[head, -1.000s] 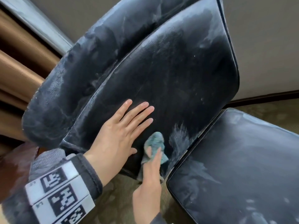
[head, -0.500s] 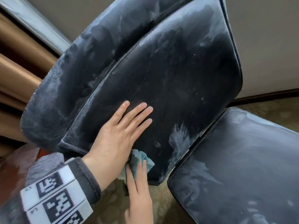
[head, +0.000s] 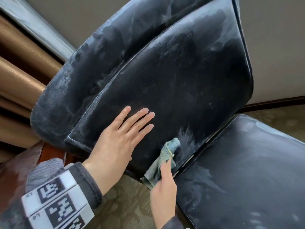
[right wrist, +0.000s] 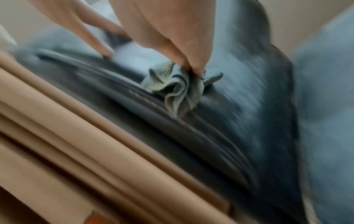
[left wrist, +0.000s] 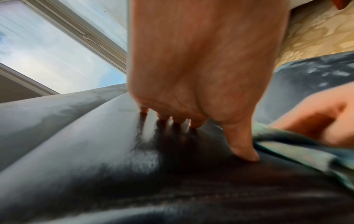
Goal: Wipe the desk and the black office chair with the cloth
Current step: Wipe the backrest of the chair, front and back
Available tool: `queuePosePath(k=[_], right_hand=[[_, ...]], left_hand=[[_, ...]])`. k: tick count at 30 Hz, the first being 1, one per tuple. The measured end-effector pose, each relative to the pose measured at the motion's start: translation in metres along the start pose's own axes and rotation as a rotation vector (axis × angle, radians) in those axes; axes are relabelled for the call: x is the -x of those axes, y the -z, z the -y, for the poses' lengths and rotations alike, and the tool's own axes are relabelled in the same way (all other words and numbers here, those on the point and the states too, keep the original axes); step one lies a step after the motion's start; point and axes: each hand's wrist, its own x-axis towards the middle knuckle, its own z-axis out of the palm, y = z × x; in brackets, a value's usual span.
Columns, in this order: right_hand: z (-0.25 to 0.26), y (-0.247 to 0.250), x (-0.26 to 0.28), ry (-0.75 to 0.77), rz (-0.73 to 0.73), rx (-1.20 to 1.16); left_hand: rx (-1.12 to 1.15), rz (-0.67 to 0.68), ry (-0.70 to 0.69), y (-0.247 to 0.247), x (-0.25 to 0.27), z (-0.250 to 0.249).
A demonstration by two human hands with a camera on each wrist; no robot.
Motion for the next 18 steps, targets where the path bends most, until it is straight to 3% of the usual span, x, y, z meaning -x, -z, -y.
queuePosePath(k=[2, 4, 9, 10, 12, 13, 15, 18], right_hand=[[0.005, -0.007, -0.022, 0.025, -0.004, -0.061], [-0.004, -0.011, -0.039, -0.022, -0.124, -0.099], [-0.046, 0.017, -0.032, -0.3, -0.114, 0.033], [-0.046, 0.023, -0.029, -0.257, -0.04, 0.128], [-0.021, 0.027, -0.039, -0.075, -0.062, 0.224], [-0.007, 0.026, -0.047, -0.017, -0.075, 0.127], [0.016, 0.02, -0.063, 0.107, -0.052, 0.16], [0.009, 0.014, -0.063, 0.119, -0.034, 0.232]], left_hand=[[0.024, 0.006, 0.006, 0.001, -0.002, 0.002], [0.003, 0.026, -0.014, 0.003, -0.001, 0.003], [0.06, 0.057, -0.032, 0.003, -0.002, 0.003], [0.066, 0.068, -0.027, 0.005, -0.003, 0.002], [0.069, 0.088, -0.024, 0.007, -0.004, 0.001], [0.068, 0.093, -0.027, 0.008, -0.005, 0.001], [0.071, 0.105, -0.042, 0.008, -0.007, 0.001], [0.126, 0.117, -0.031, 0.007, -0.007, 0.0]])
